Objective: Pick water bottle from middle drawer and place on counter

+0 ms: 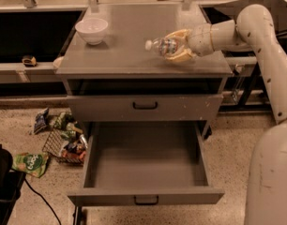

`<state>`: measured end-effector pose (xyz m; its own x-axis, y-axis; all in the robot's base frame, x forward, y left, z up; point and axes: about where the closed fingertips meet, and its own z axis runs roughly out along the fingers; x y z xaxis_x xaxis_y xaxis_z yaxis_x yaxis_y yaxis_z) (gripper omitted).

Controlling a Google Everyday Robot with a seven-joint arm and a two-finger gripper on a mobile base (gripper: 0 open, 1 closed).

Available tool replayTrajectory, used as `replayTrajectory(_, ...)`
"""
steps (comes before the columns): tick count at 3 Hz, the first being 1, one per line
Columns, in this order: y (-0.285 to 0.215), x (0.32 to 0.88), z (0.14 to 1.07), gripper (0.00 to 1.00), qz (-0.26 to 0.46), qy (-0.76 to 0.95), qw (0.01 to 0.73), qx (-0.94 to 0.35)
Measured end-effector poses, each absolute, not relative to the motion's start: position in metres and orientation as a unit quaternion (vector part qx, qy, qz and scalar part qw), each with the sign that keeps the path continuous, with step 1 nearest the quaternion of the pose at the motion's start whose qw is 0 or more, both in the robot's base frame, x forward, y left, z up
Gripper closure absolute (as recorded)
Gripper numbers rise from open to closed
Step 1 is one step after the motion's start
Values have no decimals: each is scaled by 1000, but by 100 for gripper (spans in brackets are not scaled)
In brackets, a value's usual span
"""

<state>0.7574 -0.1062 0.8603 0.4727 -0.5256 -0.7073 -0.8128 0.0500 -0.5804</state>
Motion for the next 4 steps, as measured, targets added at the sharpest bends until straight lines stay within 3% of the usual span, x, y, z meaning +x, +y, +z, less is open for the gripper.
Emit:
replayTrajectory(1,-106,757,865,82,136,495,529,-676)
replayTrajectory(4,-122,772,862,12,143,514,513,-672)
